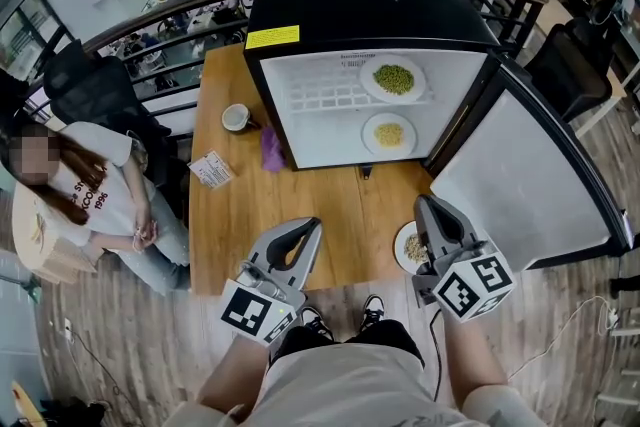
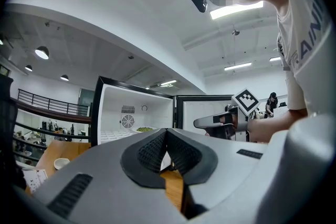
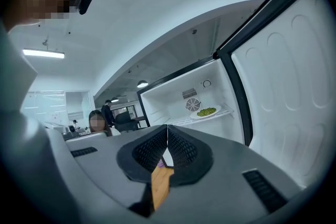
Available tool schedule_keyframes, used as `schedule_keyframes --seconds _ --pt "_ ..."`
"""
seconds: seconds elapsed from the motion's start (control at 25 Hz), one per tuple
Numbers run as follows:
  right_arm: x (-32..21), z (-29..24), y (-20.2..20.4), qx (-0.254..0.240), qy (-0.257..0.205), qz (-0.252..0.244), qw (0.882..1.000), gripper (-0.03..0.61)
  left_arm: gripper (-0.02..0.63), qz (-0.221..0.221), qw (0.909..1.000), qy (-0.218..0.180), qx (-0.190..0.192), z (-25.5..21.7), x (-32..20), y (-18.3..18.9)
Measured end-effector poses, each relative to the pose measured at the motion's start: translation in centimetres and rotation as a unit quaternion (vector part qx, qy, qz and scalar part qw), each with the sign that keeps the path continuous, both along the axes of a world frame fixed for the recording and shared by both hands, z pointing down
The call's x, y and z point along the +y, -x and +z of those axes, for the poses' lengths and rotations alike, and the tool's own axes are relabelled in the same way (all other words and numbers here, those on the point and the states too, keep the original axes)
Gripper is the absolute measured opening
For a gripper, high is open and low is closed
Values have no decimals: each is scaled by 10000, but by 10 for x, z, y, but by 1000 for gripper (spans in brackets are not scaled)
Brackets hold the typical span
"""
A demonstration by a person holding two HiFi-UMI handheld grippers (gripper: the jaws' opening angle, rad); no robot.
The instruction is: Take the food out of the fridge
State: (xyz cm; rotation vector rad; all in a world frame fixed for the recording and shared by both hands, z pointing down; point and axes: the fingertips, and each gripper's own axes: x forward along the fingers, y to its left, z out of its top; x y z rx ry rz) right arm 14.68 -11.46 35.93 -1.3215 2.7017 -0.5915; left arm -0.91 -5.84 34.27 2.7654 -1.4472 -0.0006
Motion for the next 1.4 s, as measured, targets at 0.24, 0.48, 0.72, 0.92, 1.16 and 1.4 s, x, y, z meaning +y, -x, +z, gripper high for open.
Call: schedule_keyframes --seconds 0.24,0.48,0.72,0.92,1.16,1.4 --pt "-24 -5 7 -262 170 149 9994 23 8 -27 10000 11 11 -1 -1 3" --pt "-70 0 7 -791 671 451 9936 68 8 -87 9999 56 19 0 -9 8" --pt "-128 7 17 -1473 1109 832 9793 129 8 -140 9998 161 1 11 -3 15" --pt "-173 26 17 -2667 1818 1225 9385 146 8 -243 9994 256 7 19 -4 29" --pt "-209 53 10 -3756 2409 1683 8789 146 8 -304 9989 352 44 28 -13 48" --pt "-228 73 7 -4143 2666 1966 8477 146 8 -330 9986 413 67 34 -22 63"
